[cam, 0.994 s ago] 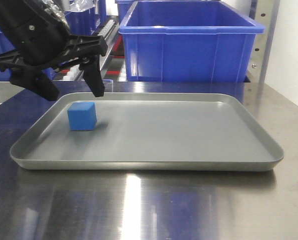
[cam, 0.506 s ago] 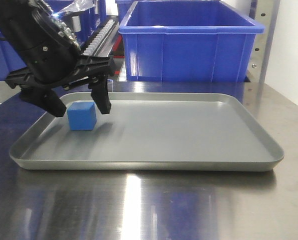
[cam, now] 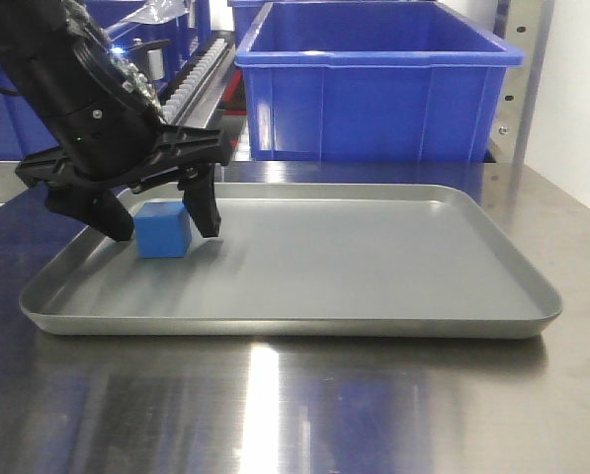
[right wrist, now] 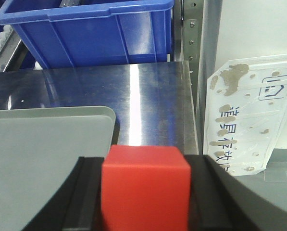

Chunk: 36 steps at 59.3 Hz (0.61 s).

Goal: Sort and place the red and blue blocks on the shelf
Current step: 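Close the left gripper on the blue cube and lift it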

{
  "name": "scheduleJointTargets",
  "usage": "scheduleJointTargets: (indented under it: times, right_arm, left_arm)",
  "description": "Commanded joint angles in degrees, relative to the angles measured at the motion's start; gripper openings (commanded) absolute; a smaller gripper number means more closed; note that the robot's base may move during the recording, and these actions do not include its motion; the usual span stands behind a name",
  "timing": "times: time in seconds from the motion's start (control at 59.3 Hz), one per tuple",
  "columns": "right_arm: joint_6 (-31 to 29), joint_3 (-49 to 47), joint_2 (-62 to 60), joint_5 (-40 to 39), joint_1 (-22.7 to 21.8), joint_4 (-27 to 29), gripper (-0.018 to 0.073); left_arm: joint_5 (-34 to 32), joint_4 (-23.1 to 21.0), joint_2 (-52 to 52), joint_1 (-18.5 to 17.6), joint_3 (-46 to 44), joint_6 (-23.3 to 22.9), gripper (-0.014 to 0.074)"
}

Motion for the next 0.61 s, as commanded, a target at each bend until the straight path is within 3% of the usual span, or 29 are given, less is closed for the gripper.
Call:
scheduleJointTargets:
  times: [0.0,0.135,0.337,0.404,0.59]
  right_arm:
    - [-0.2,-1.7,-0.3,-5.0,-0.2,-0.5,0.0058]
    - [-0.2,-1.7,-0.3,-5.0,-0.2,-0.5,0.0058]
    - [-0.2,-1.7,-0.3,-5.0,-0.2,-0.5,0.0058]
    - [-0.2,-1.7,-0.3,-5.0,-0.2,-0.5,0.0058]
    - [-0.2,-1.7,-0.3,-5.0,-0.2,-0.5,0.0058]
  left_arm:
    - [-2.1,-1.2,-2.2,-0.3,-1.7,-0.6,0.0610]
    - [0.1,-2.1,-2.3,-0.3,-1.7,-0.6,0.0508]
    - [2.4,-3.2,-2.9,-0.3,-1.7,-0.6,0.0098]
    - [2.4,-3.0,-3.6,-0.3,-1.7,-0.6,0.0141]
    - [2.4,-2.7,-7.4,0.6,-1.7,-0.6,0.0123]
